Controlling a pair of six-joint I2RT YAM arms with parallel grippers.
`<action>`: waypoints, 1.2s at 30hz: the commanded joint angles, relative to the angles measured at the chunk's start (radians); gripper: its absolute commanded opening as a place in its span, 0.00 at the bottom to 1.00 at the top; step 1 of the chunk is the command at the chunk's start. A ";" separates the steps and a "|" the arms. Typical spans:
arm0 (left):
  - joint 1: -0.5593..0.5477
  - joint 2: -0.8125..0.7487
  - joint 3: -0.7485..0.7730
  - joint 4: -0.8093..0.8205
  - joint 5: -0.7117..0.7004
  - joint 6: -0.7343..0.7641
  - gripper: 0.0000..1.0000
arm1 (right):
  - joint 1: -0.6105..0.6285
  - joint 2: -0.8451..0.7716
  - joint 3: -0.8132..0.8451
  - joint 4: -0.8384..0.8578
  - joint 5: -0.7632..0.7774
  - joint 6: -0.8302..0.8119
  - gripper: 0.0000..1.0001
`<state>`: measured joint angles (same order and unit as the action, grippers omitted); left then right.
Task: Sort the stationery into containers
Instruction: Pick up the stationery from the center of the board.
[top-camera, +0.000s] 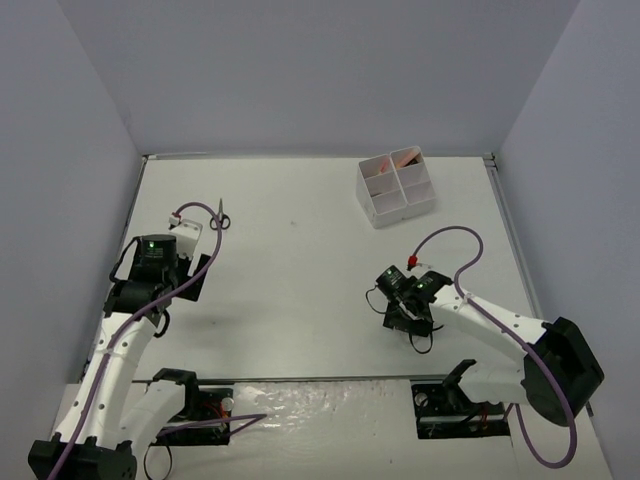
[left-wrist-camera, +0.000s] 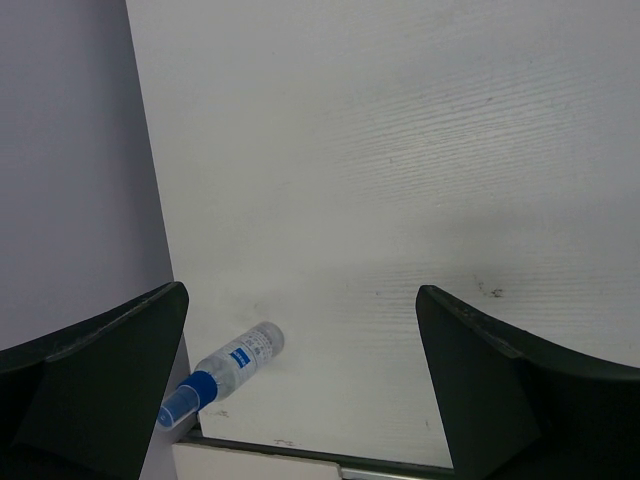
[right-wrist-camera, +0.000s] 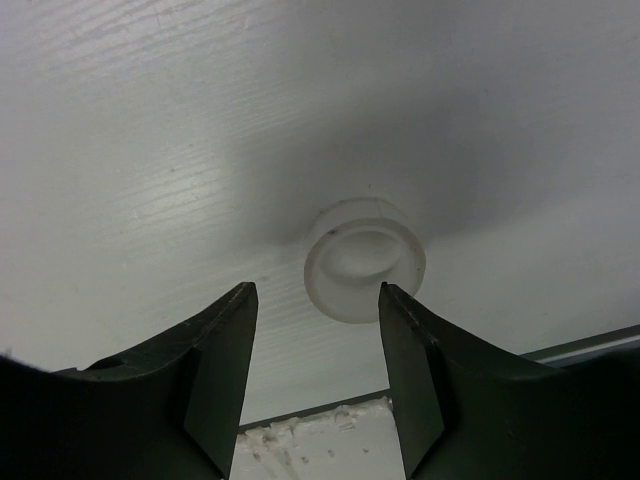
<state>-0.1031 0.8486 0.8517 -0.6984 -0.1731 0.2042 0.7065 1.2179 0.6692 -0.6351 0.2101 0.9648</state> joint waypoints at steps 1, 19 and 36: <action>0.010 0.000 0.069 0.027 0.002 -0.017 0.97 | 0.021 0.035 -0.048 0.031 0.045 0.038 0.49; 0.013 -0.006 0.048 0.039 -0.007 -0.011 0.97 | 0.027 0.083 -0.098 0.221 0.010 -0.015 0.00; 0.015 -0.010 0.084 0.015 -0.003 -0.017 0.97 | -0.204 0.137 0.434 0.238 -0.166 -0.320 0.00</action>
<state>-0.0959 0.8398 0.8524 -0.6989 -0.1770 0.2037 0.6363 1.3105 0.9510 -0.4122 0.1192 0.7864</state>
